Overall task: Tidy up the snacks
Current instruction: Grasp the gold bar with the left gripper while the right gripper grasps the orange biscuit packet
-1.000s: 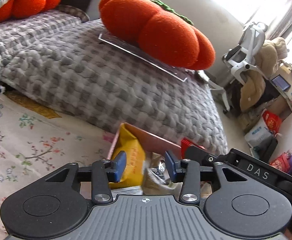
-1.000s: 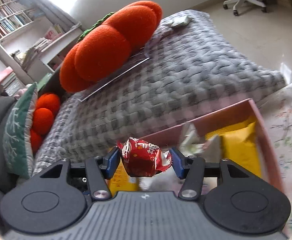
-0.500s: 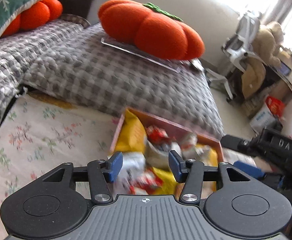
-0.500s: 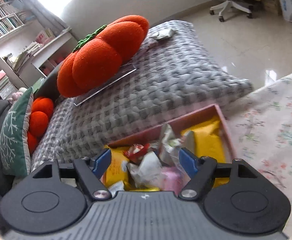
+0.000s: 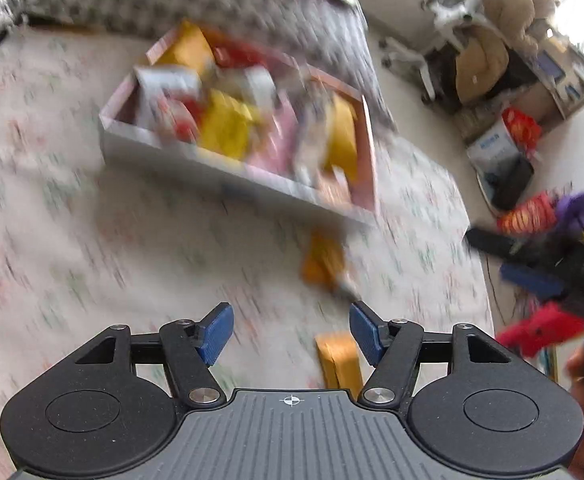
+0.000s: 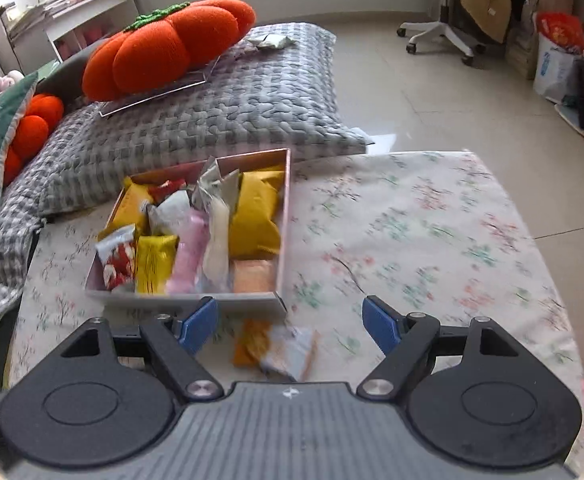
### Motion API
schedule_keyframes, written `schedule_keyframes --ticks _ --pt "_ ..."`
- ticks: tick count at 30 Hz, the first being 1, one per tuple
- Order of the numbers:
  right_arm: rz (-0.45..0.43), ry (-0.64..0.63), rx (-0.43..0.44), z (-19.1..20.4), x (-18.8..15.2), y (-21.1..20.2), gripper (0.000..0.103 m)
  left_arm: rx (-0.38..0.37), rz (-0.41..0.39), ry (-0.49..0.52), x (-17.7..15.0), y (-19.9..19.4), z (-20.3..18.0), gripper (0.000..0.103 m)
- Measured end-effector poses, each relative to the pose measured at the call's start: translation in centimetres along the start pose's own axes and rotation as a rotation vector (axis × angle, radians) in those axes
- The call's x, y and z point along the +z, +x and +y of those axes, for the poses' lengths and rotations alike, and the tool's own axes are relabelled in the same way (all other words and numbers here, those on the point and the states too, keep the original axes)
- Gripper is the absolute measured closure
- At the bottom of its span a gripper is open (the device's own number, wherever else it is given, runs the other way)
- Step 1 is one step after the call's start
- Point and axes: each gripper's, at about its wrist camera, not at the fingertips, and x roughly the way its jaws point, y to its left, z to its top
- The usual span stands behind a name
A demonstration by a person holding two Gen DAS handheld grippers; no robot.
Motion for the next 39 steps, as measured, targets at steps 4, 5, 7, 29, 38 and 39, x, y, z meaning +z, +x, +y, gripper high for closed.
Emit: schedule_keyframes --ticks 4,5,7,29,38,39 --pt "-0.024 0.006 0.019 -1.2 -1.4 -2.5 0.022 -0.003 0.036 0.132 -3.8 1.7 -3.9 0.039" --pt "-0.036 0.003 0.016 -1.5 -1.5 -2.8 0.018 -0.003 0.043 0.152 -4.6 2.3 -4.6 0.039" --pt "-0.041 0.004 -0.001 -2.2 -1.8 -2.9 0.016 0.033 0.055 0.196 -6.1 3.8 -5.9 0.039" --pt "0.06 -0.514 0.014 -0.9 -5.3 3.8 0.027 0.125 -0.051 0.286 -5.1 4.5 -2.3 0.079" --pt "0.049 -0.716 0.044 3.2 -5.9 6.8 0.027 0.064 -0.023 0.295 -4.2 4.1 -1.0 0.083" --pt "0.05 -0.736 0.04 3.5 -6.0 7.1 0.028 0.058 -0.012 0.296 -4.3 4.1 -1.0 0.083"
